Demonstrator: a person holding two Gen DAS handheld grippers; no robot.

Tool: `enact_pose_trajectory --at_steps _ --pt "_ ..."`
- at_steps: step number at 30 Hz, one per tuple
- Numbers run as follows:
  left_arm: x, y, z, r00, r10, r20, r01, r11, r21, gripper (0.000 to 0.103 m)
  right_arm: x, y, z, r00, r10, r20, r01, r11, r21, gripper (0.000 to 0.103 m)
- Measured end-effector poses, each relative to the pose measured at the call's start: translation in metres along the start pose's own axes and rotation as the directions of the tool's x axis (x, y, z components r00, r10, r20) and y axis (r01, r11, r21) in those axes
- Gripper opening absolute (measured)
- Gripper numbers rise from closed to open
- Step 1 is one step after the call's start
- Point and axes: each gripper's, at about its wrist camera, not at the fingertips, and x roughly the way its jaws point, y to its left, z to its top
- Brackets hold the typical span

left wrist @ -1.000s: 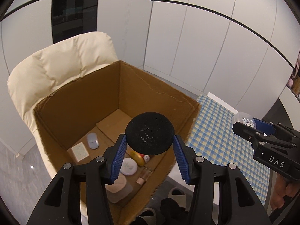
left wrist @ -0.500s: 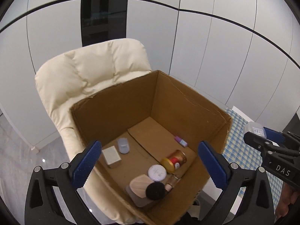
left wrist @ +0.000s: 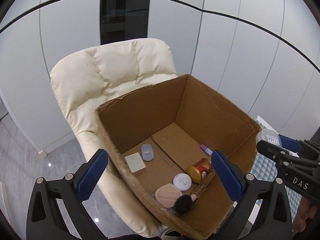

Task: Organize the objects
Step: 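Lower the labeled clear case into the box and open the right tool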

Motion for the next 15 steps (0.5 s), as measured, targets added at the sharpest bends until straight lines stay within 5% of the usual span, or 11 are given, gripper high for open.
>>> enact_pose_trajectory --at_steps 15 --pt "-0.005 0.046 -0.002 0.998 0.057 -0.006 -0.057 0.996 -0.068 0.103 0.010 0.046 0.010 0.998 0.057 -0.005 -0.057 0.997 -0.061 0.060"
